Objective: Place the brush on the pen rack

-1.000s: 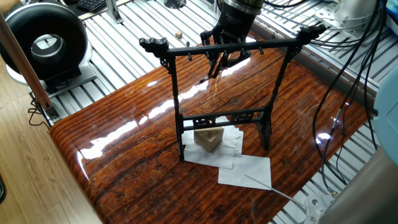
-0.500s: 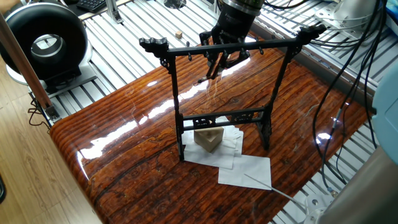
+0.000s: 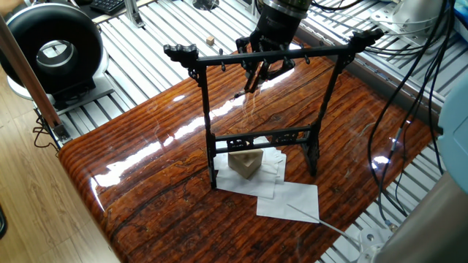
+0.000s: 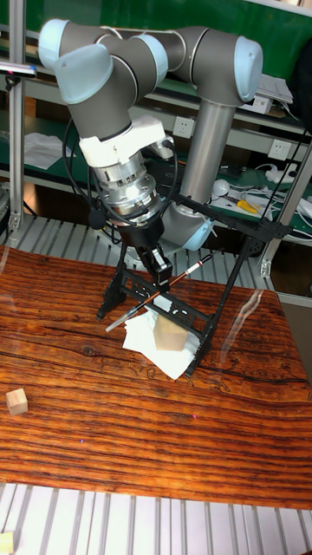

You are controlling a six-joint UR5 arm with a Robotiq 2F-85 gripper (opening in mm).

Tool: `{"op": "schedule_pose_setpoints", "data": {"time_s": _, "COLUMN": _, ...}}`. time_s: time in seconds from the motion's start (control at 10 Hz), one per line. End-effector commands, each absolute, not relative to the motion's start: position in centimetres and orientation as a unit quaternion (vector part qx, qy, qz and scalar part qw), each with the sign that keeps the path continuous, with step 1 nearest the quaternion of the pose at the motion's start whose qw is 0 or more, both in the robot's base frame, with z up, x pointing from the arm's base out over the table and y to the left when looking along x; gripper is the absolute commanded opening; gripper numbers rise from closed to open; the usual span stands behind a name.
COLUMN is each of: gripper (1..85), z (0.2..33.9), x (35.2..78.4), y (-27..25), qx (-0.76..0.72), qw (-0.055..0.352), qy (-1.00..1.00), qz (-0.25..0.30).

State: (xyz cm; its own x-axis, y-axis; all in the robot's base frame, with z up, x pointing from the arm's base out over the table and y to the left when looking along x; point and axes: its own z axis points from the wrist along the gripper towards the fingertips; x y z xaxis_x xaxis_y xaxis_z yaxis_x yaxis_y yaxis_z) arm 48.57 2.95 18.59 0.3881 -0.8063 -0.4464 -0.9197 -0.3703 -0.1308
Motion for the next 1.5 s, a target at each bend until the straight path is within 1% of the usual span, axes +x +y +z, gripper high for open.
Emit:
{"op": "schedule_pose_setpoints", "data": {"time_s": 0.0, "gripper": 1.0, "z": 18.5, "x": 48.9, "y": 2.4, "qx": -0.809, "qw": 0.175, "qy": 0.542, "qz": 0.146}}
{"op": "schedule_pose_setpoints", "data": {"time_s": 0.2, "gripper": 1.0, "z": 18.5, "x": 49.6, "y": 2.4, "qx": -0.796, "qw": 0.179, "qy": 0.561, "qz": 0.140}}
{"op": "schedule_pose_setpoints", "data": {"time_s": 0.4, "gripper": 1.0, "z": 18.0, "x": 51.1, "y": 1.3, "qx": -0.789, "qw": 0.176, "qy": 0.580, "qz": 0.105}}
{"op": "schedule_pose_setpoints", "data": {"time_s": 0.7, "gripper": 1.0, "z": 18.2, "x": 50.5, "y": 1.8, "qx": -0.792, "qw": 0.178, "qy": 0.572, "qz": 0.121}}
{"op": "schedule_pose_setpoints", "data": {"time_s": 1.1, "gripper": 1.0, "z": 18.8, "x": 50.1, "y": 2.9, "qx": -0.788, "qw": 0.193, "qy": 0.567, "qz": 0.143}}
{"op": "schedule_pose_setpoints", "data": {"time_s": 1.2, "gripper": 1.0, "z": 19.0, "x": 50.4, "y": 2.1, "qx": -0.789, "qw": 0.192, "qy": 0.565, "qz": 0.148}}
{"op": "schedule_pose_setpoints", "data": {"time_s": 1.4, "gripper": 1.0, "z": 18.6, "x": 50.6, "y": 1.4, "qx": -0.785, "qw": 0.204, "qy": 0.563, "qz": 0.160}}
